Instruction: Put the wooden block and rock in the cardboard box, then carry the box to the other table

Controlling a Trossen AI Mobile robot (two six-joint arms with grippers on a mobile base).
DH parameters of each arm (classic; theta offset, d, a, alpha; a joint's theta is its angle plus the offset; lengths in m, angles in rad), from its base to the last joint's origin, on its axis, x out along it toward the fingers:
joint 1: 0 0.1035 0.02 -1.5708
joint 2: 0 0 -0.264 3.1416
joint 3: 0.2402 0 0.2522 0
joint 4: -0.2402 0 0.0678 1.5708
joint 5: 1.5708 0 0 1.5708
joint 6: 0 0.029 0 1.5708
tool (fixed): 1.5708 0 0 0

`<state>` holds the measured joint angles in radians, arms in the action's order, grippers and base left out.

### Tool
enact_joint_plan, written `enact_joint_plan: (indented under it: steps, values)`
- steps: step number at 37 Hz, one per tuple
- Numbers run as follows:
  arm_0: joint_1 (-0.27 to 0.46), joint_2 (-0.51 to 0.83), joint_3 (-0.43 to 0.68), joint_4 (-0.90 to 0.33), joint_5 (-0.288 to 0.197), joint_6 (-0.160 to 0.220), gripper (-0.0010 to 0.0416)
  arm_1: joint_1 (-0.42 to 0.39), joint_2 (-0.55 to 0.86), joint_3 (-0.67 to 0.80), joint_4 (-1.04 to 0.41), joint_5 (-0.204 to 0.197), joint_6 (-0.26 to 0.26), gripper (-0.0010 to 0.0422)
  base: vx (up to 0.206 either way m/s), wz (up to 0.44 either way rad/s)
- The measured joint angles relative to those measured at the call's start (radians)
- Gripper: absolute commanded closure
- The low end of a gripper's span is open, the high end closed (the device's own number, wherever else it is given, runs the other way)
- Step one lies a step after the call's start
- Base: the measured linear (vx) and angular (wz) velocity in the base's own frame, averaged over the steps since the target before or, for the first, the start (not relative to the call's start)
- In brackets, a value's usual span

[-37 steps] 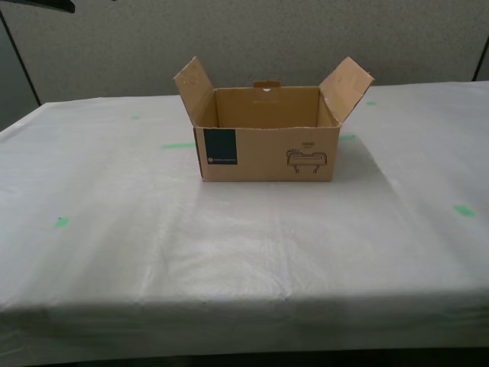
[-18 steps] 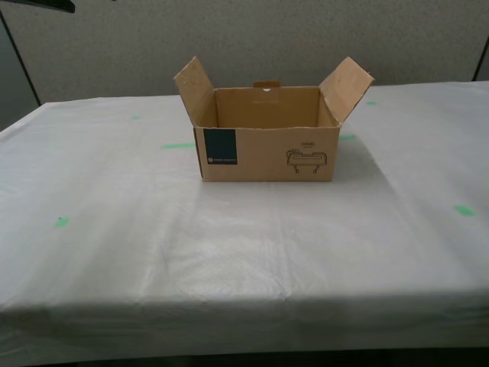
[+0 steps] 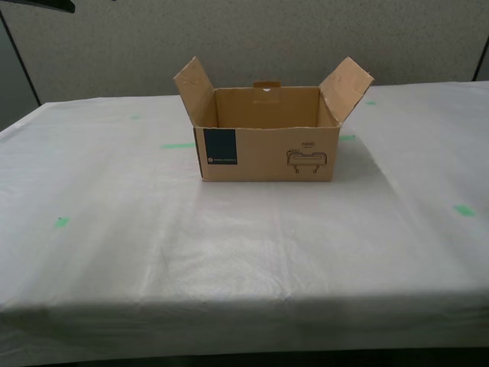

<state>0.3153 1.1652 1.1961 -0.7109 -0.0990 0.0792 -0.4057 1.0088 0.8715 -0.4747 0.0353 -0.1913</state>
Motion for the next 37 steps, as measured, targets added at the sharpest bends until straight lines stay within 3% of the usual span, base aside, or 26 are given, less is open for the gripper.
enact_joint_plan:
  steps: [37]
  values:
    - [0.001,0.0,0.0,0.0,0.0,0.0,0.0016,0.0,0.0,0.0,0.0,0.0,0.0,0.0108,0.0,0.0]
